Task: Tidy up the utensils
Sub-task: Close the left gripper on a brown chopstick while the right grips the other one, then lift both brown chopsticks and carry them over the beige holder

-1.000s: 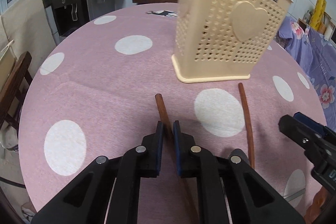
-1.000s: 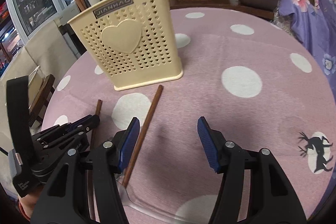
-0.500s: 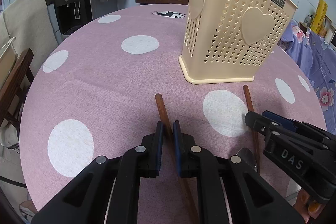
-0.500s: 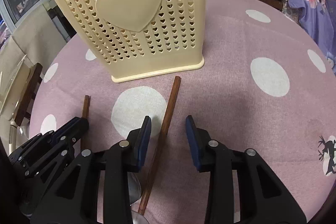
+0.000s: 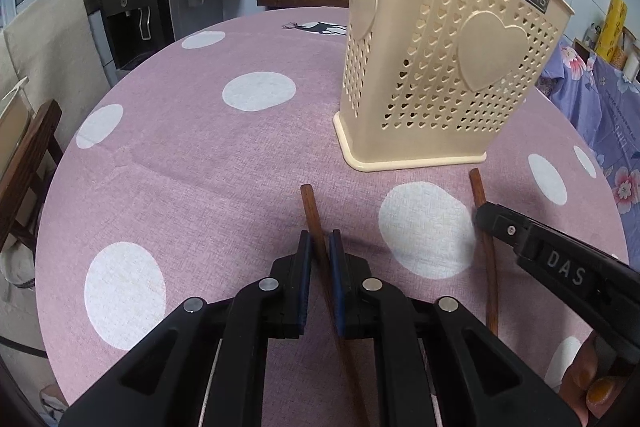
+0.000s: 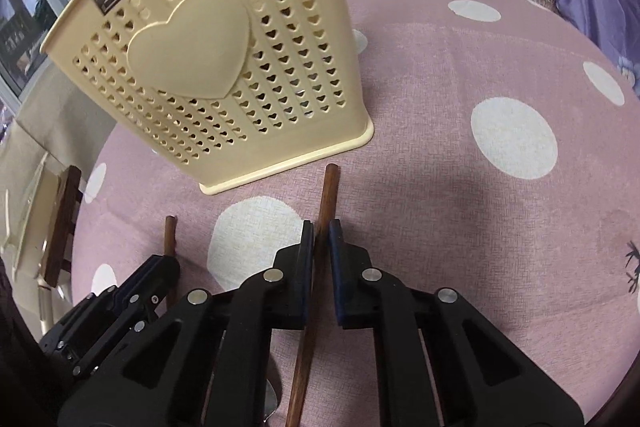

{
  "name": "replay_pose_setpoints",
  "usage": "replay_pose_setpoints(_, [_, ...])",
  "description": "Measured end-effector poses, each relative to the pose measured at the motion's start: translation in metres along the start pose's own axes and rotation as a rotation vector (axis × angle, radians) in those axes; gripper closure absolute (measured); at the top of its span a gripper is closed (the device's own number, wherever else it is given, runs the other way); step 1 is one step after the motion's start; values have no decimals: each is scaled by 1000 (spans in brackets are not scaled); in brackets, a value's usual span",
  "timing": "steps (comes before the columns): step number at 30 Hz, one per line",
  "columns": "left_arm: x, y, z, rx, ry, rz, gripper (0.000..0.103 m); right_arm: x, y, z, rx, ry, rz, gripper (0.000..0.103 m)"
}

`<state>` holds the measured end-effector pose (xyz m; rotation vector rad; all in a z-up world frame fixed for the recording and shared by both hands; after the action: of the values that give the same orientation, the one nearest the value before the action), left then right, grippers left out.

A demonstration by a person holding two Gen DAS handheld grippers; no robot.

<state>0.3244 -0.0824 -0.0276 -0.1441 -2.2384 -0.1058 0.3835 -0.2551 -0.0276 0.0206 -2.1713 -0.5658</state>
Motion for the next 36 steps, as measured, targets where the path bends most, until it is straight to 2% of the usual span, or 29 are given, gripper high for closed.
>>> replay_pose_setpoints(7, [2,7,0,68,0,38,94,24,-3,-1,-29,-76,-84,94])
replay_pose_setpoints(19, [64,20,-32,136,-184,100,95,79,0,-28,1,-230,-163,95])
replay_pose_setpoints(31, [103,28,-46,150,-297,109,95,152,28,-41,149,-390,-165,95])
replay_pose_setpoints(36, [118,31,-48,151,-334,116,95,170,38,-40,204,-413,-172,95])
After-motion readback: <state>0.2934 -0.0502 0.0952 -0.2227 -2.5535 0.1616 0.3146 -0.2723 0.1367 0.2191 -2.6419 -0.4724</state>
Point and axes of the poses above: each gripper's, at about its wrist camera, not at the fingertips, and x roughly against the way its jaws point, y to its left, z to its underside, the point moved 1 cm from there along -x, roughly the way its jaws point, and after that the axes turned 6 degrees about -z, right-handed, at the moved point
